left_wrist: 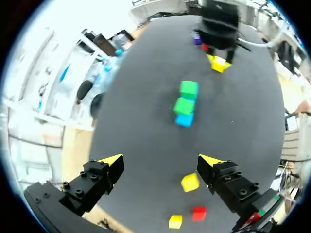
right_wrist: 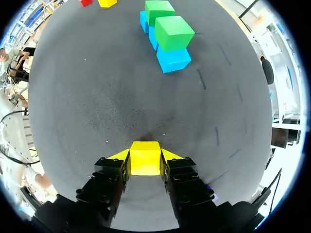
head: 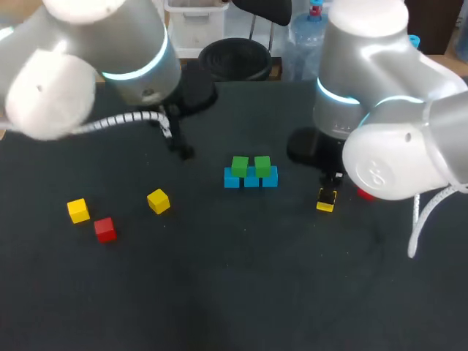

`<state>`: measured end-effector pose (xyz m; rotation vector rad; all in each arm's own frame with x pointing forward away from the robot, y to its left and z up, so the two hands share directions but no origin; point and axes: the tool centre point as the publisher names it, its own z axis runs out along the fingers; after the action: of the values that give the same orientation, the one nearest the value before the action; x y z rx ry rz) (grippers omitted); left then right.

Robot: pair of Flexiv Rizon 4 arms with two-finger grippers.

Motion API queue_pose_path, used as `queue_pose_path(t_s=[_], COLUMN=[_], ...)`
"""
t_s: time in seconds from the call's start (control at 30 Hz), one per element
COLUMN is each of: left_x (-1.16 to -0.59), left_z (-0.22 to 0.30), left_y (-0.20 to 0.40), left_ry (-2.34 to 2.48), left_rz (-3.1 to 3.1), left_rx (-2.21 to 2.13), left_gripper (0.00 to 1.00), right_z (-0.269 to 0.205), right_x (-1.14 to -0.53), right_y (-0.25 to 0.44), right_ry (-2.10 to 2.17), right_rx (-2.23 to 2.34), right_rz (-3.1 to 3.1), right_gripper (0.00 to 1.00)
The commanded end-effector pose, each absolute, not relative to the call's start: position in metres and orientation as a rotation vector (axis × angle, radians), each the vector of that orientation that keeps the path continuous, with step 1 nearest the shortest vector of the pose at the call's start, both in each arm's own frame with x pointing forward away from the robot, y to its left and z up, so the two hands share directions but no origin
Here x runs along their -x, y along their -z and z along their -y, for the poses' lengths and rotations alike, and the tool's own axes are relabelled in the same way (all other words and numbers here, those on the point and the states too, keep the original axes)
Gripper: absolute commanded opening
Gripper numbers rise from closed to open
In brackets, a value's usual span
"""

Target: Place the blue cubes, place green cubes on the blue cubes, place the yellow cubes on the green cubes, then place the red cubes on the yellow cubes, and place purple cube on the red cubes.

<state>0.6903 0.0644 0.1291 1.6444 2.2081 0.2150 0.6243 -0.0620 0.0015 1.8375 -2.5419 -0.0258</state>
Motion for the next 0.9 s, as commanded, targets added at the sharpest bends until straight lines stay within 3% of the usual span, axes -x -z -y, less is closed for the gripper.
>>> queue_pose_path(t_s=[0.03, 0.47, 0.9], left_x=[-0.669, -0.643, -0.633], left_z=[-0.101, -0.215, -0.206], left_y=[-0.181, -0.163, -0.174], left_ry=[-0.358, -0.506, -0.425], left_rz=[-2.265, -2.621, -2.424], left_rx=[-1.473, -0.834, -0.718], left_gripper=[1.0, 1.0, 1.0], right_z=[0.064, 0.063, 0.061], right_x=[-0.62, -0.621, -0.619], right_y=[-0.004, -0.012, -0.011], right_ry=[0.026, 0.02, 0.017], right_rx=[-1.858, -1.891, -1.895], right_rz=[2.548, 2.541, 2.528], right_gripper=[0.0, 0.0, 0.0])
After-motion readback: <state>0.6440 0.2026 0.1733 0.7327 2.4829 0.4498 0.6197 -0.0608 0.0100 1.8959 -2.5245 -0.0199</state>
